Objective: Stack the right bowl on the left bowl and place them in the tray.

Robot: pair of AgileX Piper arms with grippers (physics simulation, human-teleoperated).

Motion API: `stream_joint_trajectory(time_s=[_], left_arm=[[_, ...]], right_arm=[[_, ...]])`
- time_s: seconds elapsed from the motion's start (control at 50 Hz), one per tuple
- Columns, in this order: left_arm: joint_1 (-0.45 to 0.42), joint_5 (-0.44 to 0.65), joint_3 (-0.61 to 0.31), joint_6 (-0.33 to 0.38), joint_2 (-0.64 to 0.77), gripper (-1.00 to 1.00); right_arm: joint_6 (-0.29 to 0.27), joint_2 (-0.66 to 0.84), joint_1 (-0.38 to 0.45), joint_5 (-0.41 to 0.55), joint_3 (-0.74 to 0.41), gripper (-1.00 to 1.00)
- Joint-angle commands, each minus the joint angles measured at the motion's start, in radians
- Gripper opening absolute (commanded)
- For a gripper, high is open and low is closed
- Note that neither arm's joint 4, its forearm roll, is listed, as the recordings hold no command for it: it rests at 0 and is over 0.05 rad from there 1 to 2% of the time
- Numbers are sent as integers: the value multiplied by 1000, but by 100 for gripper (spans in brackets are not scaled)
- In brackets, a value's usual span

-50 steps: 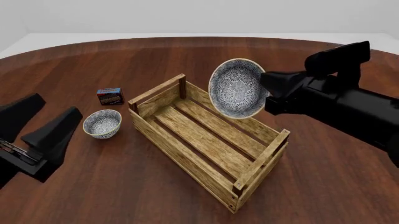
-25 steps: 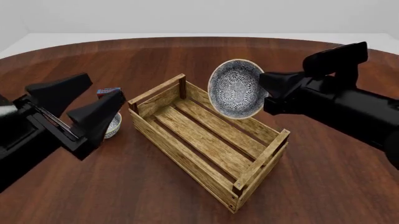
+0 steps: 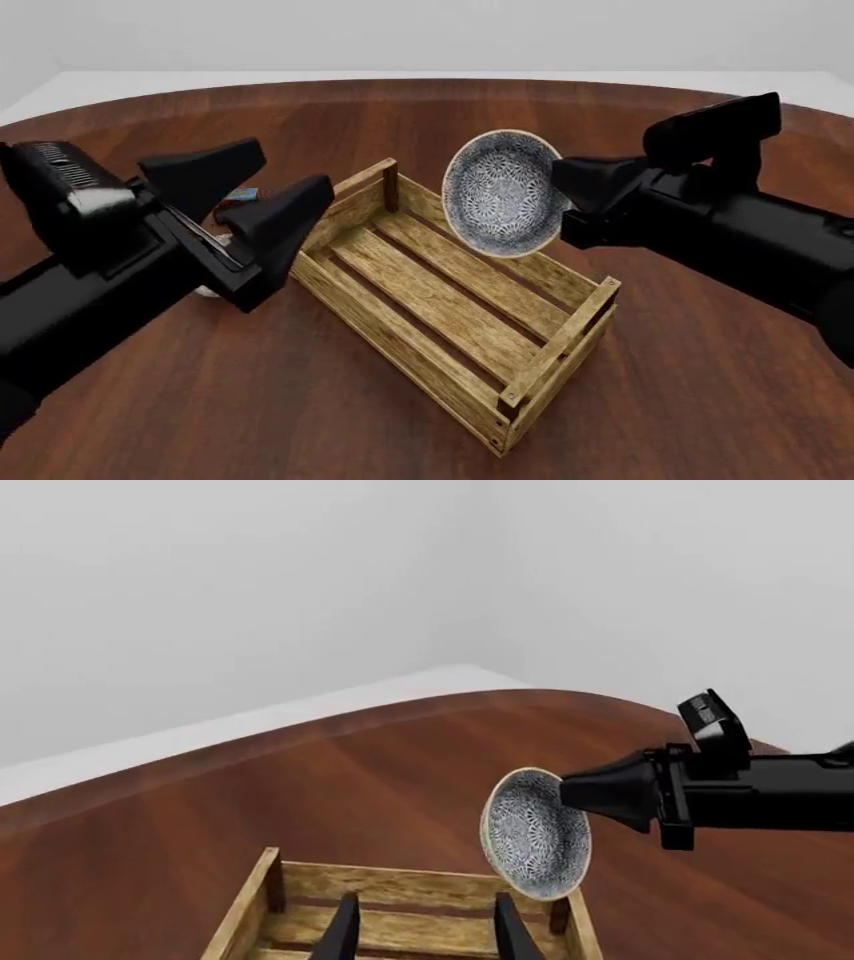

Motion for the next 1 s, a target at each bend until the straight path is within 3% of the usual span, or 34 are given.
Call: stream_joint_trajectory(time_s=[0.02, 1.0], left_arm=[[-15, -33, -35, 0, 74, 100], [-70, -126, -191, -43, 406, 100]], right_arm=[[4, -1, 2, -3, -5, -100], [2, 4, 4, -5, -4, -100]])
